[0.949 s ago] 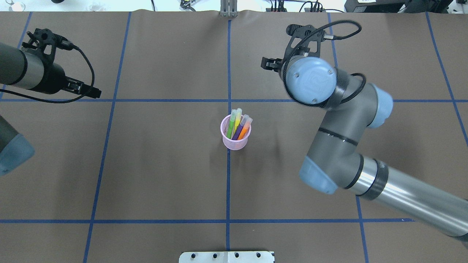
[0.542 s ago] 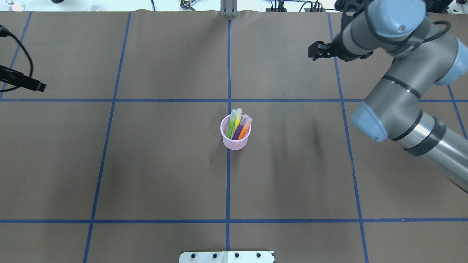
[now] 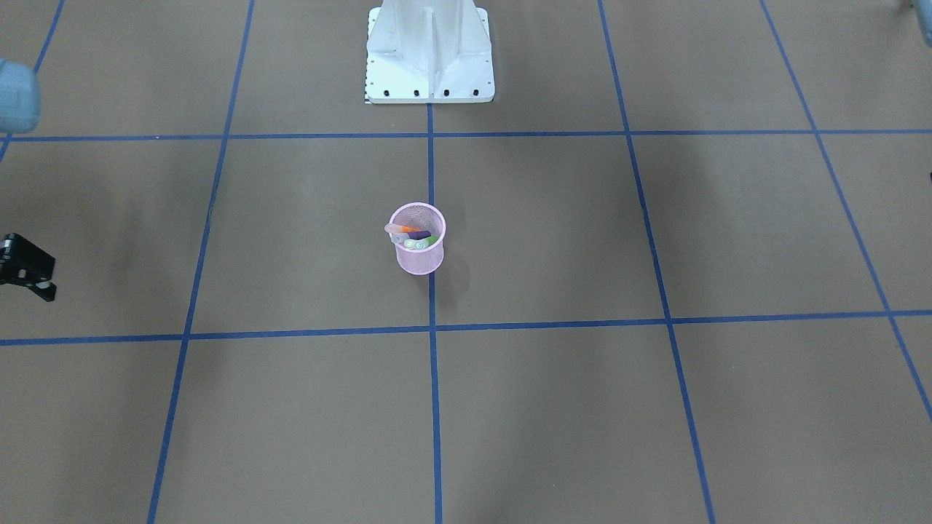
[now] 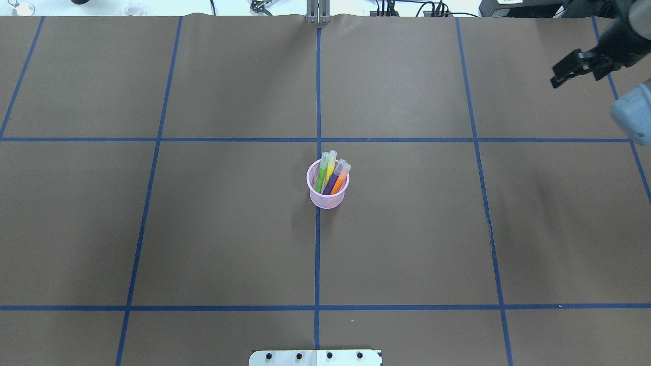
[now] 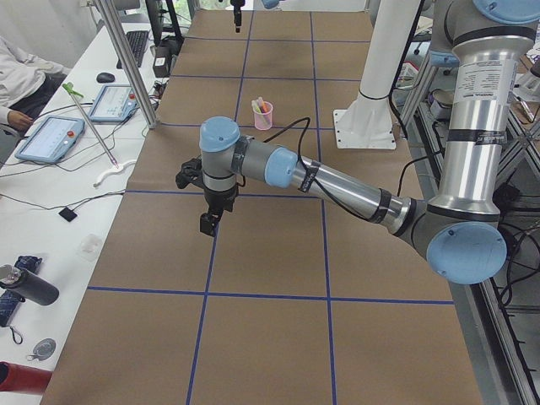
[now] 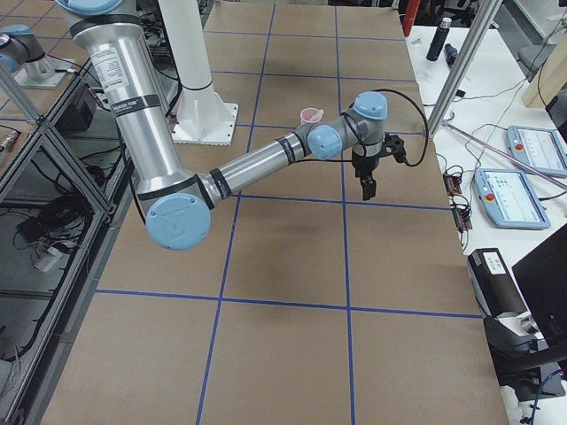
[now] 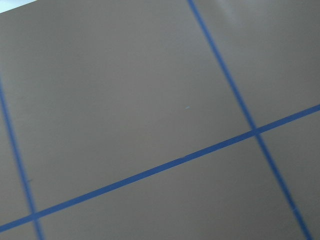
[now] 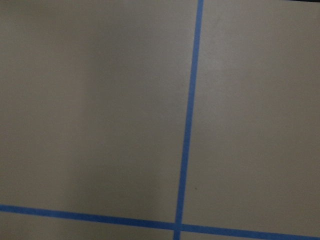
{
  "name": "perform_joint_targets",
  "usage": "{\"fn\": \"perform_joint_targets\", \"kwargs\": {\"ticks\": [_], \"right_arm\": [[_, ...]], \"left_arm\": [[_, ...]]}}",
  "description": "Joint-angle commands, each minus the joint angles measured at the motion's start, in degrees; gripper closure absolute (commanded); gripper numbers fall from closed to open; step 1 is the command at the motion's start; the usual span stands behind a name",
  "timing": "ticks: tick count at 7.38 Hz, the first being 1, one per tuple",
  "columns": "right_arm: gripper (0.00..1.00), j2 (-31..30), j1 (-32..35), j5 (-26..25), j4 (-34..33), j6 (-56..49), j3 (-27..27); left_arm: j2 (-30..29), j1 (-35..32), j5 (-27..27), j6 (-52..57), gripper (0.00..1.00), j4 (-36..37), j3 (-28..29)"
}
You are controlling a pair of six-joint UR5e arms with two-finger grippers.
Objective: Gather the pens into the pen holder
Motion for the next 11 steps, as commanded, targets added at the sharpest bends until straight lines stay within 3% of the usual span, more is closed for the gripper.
{"fn": "perform_joint_targets", "kwargs": {"ticks": [1, 3, 5, 11], "right_arm": [[0.01, -7.6, 6.5, 3.2, -0.5, -14.6, -1.4], [0.01, -13.1, 8.8, 1.9, -0.1, -17.0, -1.4], [0.01, -14.8, 8.8, -1.1, -0.1, -16.5, -2.2], [0.01, -14.4, 9.3, -1.1, -0.1, -16.1, -1.7]], "left_arm": [[2.8, -3.9, 0.0, 4.1, 0.00, 1.9, 3.8], [4.2, -5.1, 0.0, 4.1, 0.00, 1.2, 7.5], [5.1, -6.1, -0.5, 3.6, 0.00, 1.1, 7.4], [5.2, -6.0, -0.6, 3.6, 0.00, 1.0, 8.9]]}}
